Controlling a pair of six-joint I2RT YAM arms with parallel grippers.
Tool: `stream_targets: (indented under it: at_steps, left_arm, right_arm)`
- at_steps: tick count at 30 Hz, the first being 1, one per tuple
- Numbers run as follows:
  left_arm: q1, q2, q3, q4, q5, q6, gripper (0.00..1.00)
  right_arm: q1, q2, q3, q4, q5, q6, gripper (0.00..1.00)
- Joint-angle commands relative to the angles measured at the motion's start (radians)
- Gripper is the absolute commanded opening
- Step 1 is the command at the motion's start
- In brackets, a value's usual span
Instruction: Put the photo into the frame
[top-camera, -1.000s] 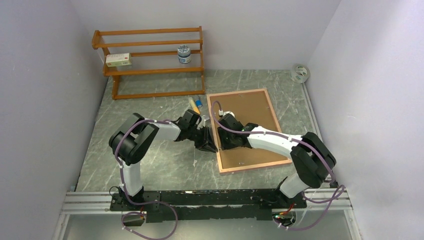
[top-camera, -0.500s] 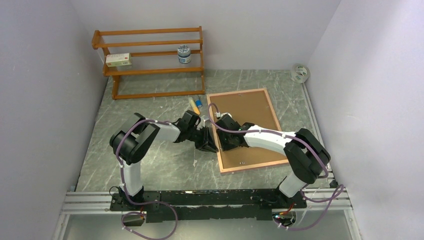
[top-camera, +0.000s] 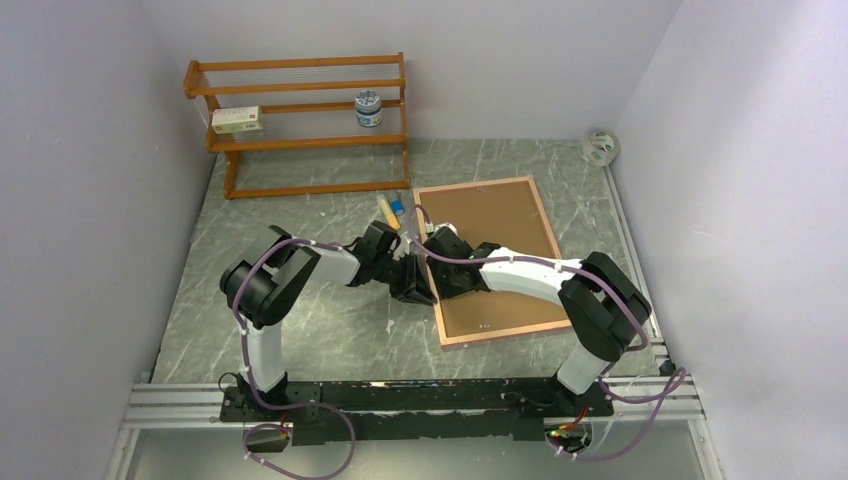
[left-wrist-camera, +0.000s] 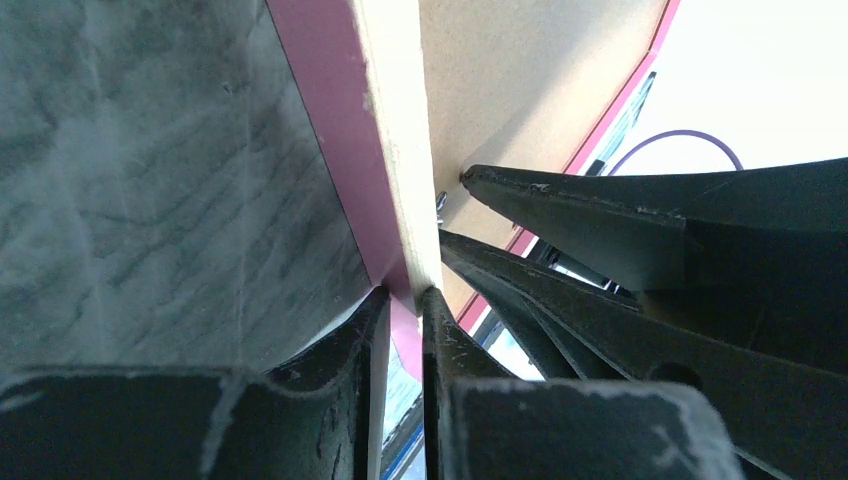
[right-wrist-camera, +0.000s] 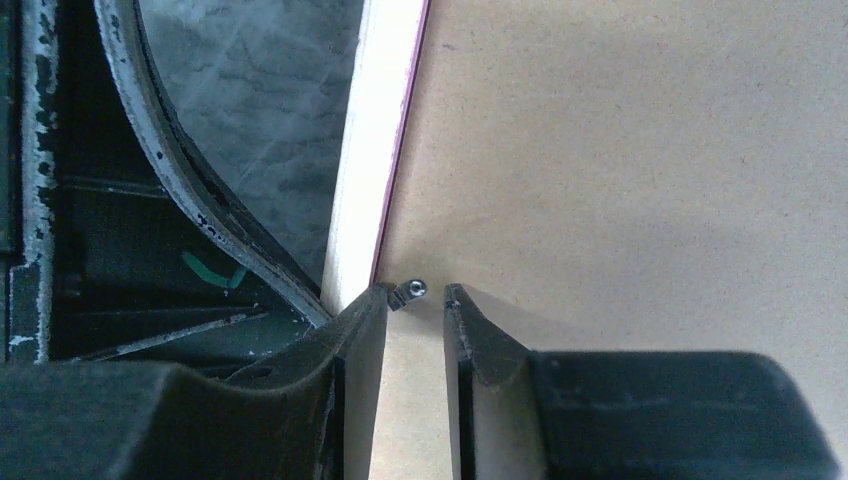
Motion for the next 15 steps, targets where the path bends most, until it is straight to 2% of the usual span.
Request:
stream_targets:
  at_steps: [1, 10, 15]
  left_arm:
    - [-0.019, 0.102, -0.065, -0.113, -0.263, 0.086, 0.08]
    - [-0.021, 0.092, -0.086, -0.088, -0.265, 0.067, 0.08]
    - [-0.022, 0.086, -0.087, -0.098, -0.274, 0.07, 0.08]
  right_arm:
    - [0.006, 0.068, -0.009, 0.004, 0.062, 0.029, 0.29]
    - [0.014, 0.091, -0.011, 0.036, 0.079, 0.072, 0.24]
    - [0.014, 0.049, -0.012, 0.046, 0.092, 0.095, 0.29]
